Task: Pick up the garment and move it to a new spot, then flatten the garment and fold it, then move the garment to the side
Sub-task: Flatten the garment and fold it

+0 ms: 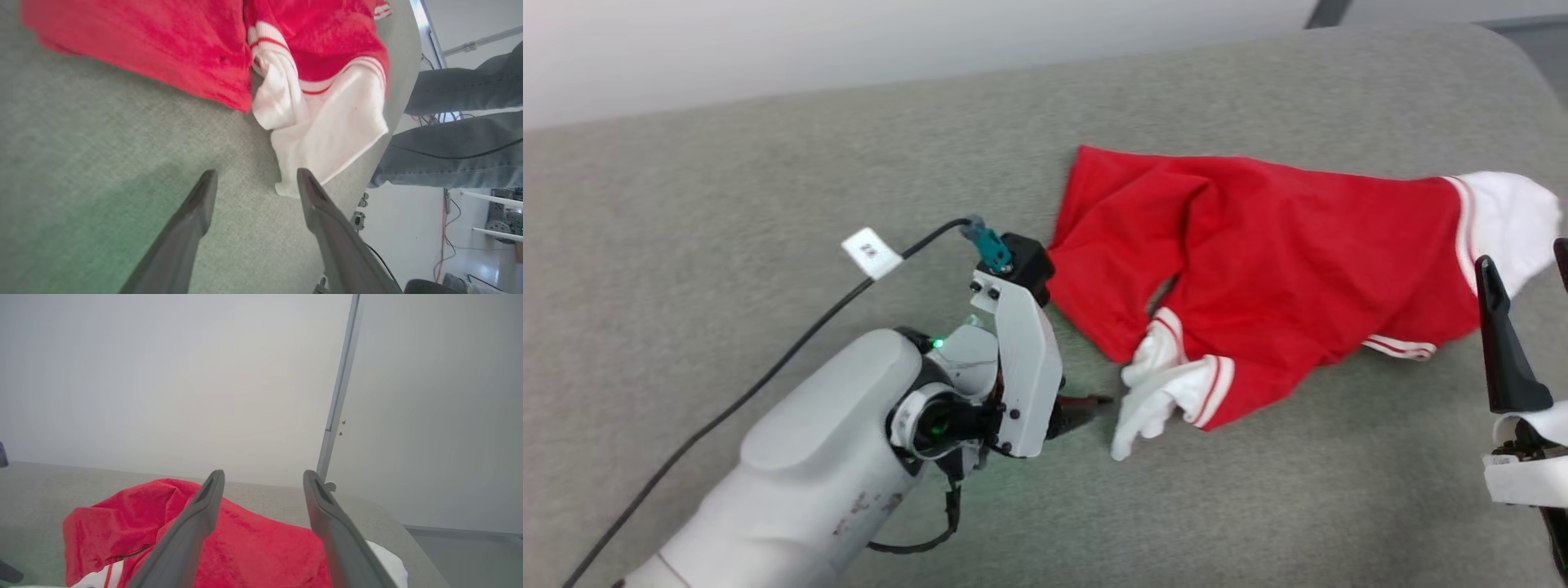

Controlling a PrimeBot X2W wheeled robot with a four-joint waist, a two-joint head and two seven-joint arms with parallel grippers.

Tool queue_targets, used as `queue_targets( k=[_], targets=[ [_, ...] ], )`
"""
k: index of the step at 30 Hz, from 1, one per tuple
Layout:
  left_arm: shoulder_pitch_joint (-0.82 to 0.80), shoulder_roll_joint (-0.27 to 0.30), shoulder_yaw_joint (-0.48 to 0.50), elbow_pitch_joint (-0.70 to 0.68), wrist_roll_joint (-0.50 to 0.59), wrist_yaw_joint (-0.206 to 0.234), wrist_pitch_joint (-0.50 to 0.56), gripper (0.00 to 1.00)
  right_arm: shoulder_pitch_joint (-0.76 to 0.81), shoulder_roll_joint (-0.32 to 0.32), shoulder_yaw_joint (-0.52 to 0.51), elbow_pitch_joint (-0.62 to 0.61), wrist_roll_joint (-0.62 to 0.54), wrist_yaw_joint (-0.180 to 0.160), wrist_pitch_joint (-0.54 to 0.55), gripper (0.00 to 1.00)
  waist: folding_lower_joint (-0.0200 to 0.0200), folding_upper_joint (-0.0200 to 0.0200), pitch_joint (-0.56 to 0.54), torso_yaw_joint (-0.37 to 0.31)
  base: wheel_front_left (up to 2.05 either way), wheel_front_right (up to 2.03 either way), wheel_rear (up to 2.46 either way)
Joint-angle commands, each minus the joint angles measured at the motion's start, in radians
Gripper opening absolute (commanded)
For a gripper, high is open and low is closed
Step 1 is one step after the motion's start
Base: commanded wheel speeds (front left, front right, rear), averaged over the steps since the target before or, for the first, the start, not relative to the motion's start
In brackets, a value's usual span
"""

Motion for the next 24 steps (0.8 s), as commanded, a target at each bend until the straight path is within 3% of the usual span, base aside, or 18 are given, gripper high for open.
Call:
queue_targets(
  k=[1,8,17,18,20,21,24],
  targets=[
    [-0.009,-0.011,-0.005,0.023,-0.022,0.024,0.039,1.00,0.012,0.014,-0.004,-0.019,-0.012,-0.001,-0.005,1.00,0.0000,0.0000,0.009,-0.048,0.00,0.00,0.00],
    [-0.026,-0.084,0.014,0.076,-0.061,0.066,0.046,1.00,0.009,0.033,0.000,-0.030,-0.025,-0.001,-0.005,1.00,0.0000,0.0000,0.032,-0.086,0.00,0.00,0.00],
    [-0.076,-0.159,-0.007,0.205,0.000,0.053,-0.040,1.00,-0.027,0.045,0.036,-0.038,-0.044,-0.001,-0.005,1.00,0.0000,0.0000,0.062,-0.101,0.00,0.00,0.00],
    [-0.078,-0.165,-0.013,0.221,0.005,0.046,-0.043,0.96,-0.033,0.046,0.038,-0.037,-0.044,-0.001,-0.005,1.00,0.0000,0.0000,0.064,-0.102,0.00,0.00,0.00],
    [-0.078,-0.172,-0.017,0.251,0.009,0.033,-0.053,0.45,-0.040,0.048,0.039,-0.037,-0.044,-0.001,-0.005,1.00,0.0000,0.0000,0.068,-0.103,0.00,0.00,0.00],
    [-0.075,-0.177,-0.018,0.266,0.002,0.024,-0.052,0.00,-0.043,0.049,0.038,-0.037,-0.045,-0.001,-0.005,1.00,0.0000,0.0000,0.069,-0.101,0.00,0.00,0.00],
    [-0.087,-0.178,-0.020,0.283,0.000,-0.005,-0.056,0.00,-0.038,0.046,0.025,-0.035,-0.048,-0.001,-0.005,1.00,0.0000,0.0000,0.067,-0.088,0.00,0.00,0.00]
  ],
)
